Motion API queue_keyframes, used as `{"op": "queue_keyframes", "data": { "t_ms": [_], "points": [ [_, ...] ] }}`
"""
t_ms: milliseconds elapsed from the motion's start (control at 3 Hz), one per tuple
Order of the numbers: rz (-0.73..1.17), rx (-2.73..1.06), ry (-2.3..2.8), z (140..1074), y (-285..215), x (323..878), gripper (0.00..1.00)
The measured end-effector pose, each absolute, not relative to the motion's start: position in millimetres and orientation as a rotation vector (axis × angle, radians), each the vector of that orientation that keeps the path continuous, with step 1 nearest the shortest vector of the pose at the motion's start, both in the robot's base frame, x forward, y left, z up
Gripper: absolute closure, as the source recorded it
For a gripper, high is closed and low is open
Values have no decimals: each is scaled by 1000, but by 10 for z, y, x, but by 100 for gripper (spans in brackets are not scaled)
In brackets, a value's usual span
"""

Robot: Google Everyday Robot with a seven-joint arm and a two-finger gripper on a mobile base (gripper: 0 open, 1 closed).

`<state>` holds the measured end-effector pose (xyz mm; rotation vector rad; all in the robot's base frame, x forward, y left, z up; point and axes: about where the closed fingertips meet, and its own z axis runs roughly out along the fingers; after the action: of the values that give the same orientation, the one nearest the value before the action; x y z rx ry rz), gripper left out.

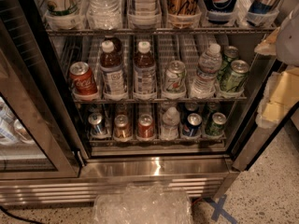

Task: Pick pepsi can from bottom shelf of fridge

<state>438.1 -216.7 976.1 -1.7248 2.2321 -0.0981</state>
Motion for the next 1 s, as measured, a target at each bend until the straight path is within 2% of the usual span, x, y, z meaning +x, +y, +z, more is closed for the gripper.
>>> {"op": "queue_keyframes", "data": {
  "t_ms": [333, 667, 1000],
  "points": [
    [-95, -1709, 2224, 9767, -2142, 4381, 0],
    [23, -1561, 2239, 9613, -1814, 4199, 0],
    [221, -1322, 2300, 9225, -1435, 3978, 0]
  ]
}}
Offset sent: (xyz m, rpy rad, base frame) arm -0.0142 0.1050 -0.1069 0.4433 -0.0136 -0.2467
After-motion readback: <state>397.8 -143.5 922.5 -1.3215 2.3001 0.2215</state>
